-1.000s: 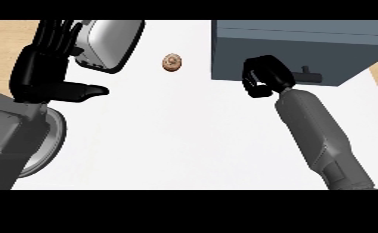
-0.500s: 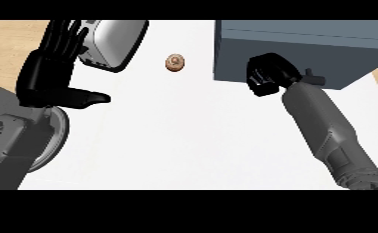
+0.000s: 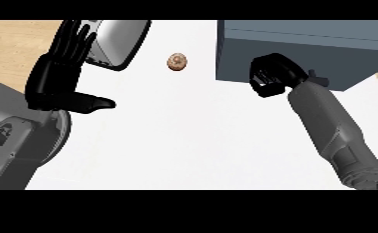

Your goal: Pick up the cup, place it into the drawer and close the drawer

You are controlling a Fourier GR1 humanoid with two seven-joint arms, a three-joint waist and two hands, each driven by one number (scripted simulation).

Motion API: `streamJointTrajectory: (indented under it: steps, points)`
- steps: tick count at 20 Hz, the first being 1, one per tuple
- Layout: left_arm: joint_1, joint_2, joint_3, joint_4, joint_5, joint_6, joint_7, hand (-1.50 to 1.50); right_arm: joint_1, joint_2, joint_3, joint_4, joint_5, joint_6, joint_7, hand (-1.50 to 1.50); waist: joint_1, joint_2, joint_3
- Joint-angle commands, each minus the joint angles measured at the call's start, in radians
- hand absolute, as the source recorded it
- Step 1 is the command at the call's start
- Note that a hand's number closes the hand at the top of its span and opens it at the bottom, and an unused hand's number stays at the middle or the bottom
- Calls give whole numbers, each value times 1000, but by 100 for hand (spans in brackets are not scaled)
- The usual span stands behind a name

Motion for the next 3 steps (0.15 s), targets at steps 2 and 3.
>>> streamJointTrajectory:
  steps: [2, 3]
  points:
    - [9, -16, -10, 6, -3, -4, -1, -150, -103, -96, -93, 65, -38, -42, 128, 150, 25, 44, 12]
    - [15, -15, -3, -5, 1, -14, -12, -150, -80, -104, -93, 68, -37, -51, 102, 150, 26, 42, 13]
